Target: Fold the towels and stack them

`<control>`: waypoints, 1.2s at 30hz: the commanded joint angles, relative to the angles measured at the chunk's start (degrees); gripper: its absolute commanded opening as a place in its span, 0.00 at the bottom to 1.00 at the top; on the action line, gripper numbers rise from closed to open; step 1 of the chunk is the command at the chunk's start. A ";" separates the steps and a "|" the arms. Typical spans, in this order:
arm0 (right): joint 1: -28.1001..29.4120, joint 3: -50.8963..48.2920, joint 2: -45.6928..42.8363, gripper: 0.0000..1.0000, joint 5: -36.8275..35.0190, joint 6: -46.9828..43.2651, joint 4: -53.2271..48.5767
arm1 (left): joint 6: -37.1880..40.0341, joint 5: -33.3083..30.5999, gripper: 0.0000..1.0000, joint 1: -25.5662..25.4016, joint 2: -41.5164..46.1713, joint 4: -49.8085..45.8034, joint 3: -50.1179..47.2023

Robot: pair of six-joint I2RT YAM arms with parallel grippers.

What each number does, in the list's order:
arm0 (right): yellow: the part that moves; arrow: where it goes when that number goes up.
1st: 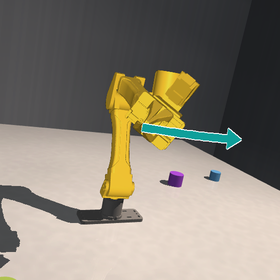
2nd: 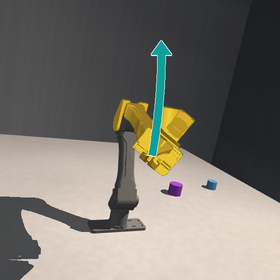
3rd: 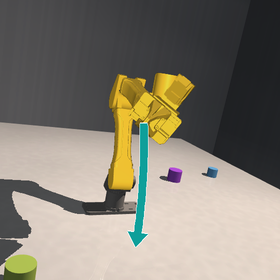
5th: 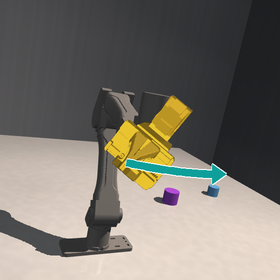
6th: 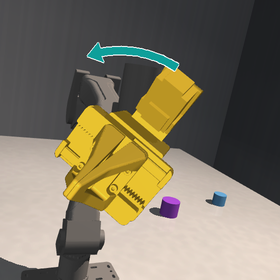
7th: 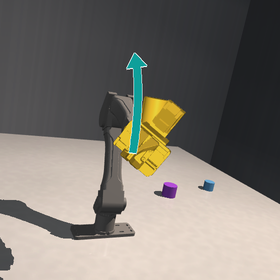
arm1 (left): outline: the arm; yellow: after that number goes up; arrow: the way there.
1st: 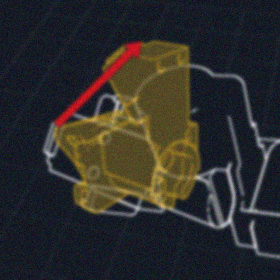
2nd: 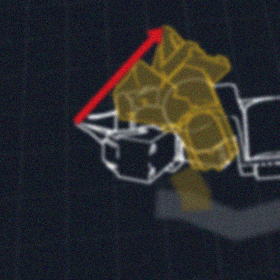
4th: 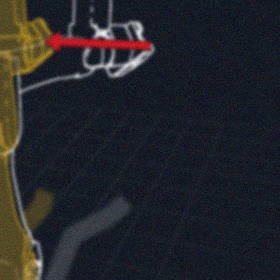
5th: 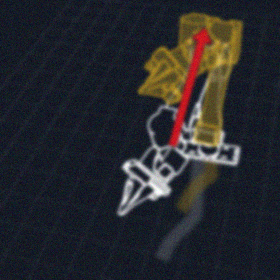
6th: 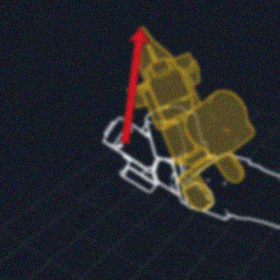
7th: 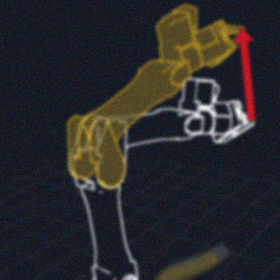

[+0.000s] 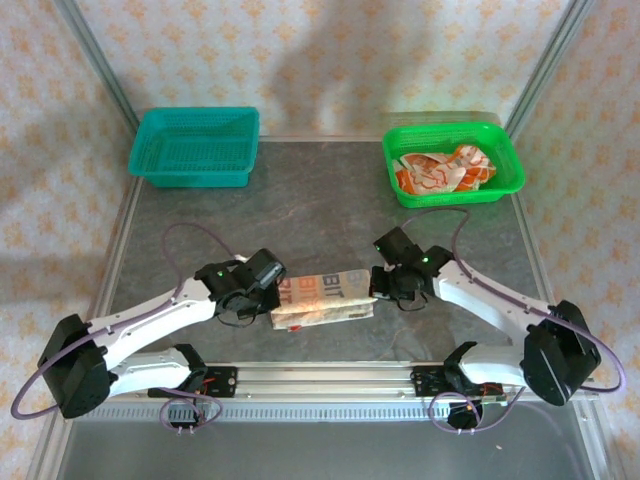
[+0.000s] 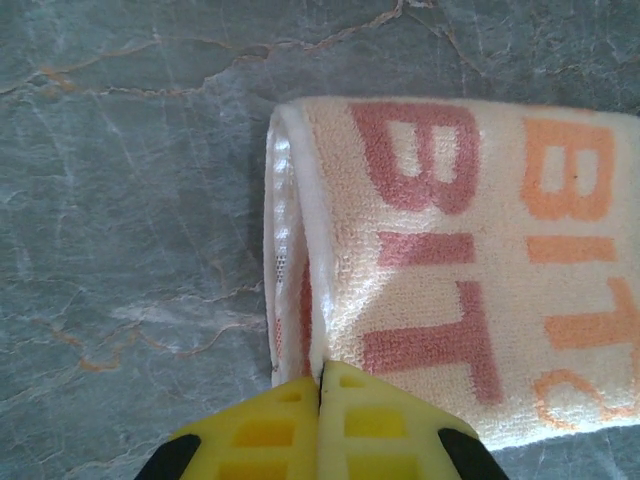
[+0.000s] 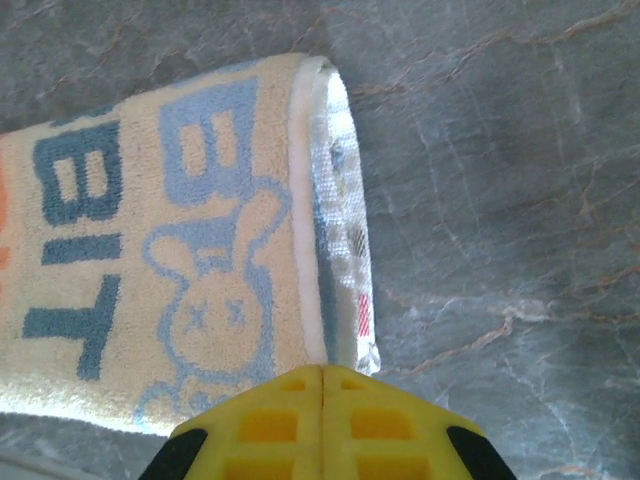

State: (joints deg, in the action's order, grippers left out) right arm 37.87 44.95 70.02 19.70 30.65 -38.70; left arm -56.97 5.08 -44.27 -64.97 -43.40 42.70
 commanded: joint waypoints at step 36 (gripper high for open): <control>3.88 0.79 8.52 0.31 -7.12 -4.60 0.83 | 3.79 1.81 0.40 -0.51 -8.91 5.58 -2.36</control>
State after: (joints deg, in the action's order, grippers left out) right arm 41.60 44.75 77.01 15.22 27.33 -36.51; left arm -54.35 8.56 -44.53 -72.69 -37.04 39.33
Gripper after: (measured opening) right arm 0.303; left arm 0.396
